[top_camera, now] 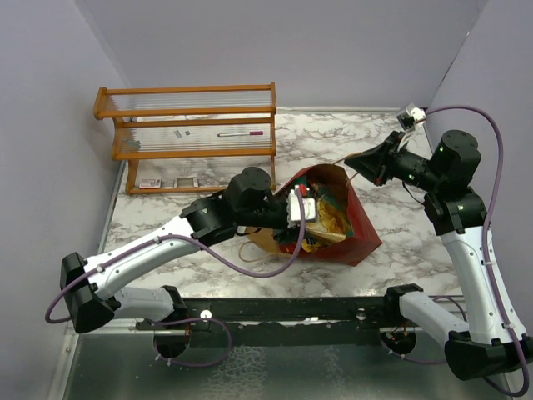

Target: Take the snacks out of the paper bag

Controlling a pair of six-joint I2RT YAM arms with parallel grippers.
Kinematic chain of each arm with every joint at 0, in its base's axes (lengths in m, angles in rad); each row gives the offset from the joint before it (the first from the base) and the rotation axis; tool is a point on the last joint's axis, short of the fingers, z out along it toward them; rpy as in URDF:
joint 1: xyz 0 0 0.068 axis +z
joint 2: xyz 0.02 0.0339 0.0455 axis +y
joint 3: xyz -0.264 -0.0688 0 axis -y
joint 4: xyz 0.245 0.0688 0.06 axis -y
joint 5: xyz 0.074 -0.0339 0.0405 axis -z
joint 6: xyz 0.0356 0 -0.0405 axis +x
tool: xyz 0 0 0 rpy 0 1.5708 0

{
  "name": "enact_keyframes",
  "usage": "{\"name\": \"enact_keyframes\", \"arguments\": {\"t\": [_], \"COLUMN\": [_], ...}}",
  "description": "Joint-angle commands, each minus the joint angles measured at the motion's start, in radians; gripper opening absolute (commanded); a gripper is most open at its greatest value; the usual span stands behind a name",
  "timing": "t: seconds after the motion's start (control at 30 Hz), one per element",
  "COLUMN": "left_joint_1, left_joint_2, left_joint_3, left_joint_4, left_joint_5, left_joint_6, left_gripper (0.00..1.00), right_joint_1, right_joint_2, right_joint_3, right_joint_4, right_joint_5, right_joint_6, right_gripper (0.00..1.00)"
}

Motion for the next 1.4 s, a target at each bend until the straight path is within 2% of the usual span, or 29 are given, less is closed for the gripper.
{"name": "enact_keyframes", "arguments": {"t": [0.0,0.1,0.23,0.33,0.53,0.67,0.7,0.87,1.07,1.17,1.37], "left_joint_1": [-0.056,-0.067,-0.071,-0.073,-0.074,-0.075,-0.075,-0.075,-0.075,-0.074,-0.074], "left_joint_2": [0.088,0.141,0.182,0.216,0.257,0.182,0.159,0.043,-0.025,-0.028,-0.028], "left_joint_3": [0.009,0.017,0.001,-0.013,0.045,0.060,0.062,0.090,0.186,0.271,0.461], "left_joint_4": [0.044,0.049,0.065,0.110,0.095,0.077,0.076,0.114,0.128,0.090,-0.046], "left_joint_5": [0.059,0.034,0.068,0.025,-0.033,-0.071,-0.084,-0.173,-0.204,-0.236,-0.389], "left_joint_6": [0.205,0.240,0.253,0.261,0.258,0.230,0.224,0.142,0.052,0.021,-0.066], "left_gripper": [0.56,0.52,0.54,0.52,0.27,0.01,0.00,0.00,0.00,0.00,0.00], "right_joint_1": [0.000,0.001,0.001,0.001,0.001,0.001,0.001,0.001,0.001,0.000,0.001], "right_joint_2": [-0.024,-0.024,-0.027,-0.029,-0.041,-0.065,-0.076,-0.141,-0.190,-0.204,-0.246], "right_joint_3": [0.055,0.054,0.052,0.052,0.042,0.016,0.006,-0.055,-0.108,-0.112,-0.100], "right_joint_4": [0.012,0.016,0.019,0.022,0.011,-0.023,-0.027,-0.031,-0.042,-0.058,-0.094], "right_joint_5": [-0.026,-0.032,-0.032,-0.039,-0.020,0.039,0.058,0.136,0.241,0.325,0.552], "right_joint_6": [-0.021,-0.019,-0.015,-0.012,-0.022,-0.048,-0.053,-0.062,-0.051,-0.039,0.003], "right_gripper": [0.02,0.02,0.02,0.02,0.02,0.02,0.02,0.02,0.02,0.02,0.02]}}
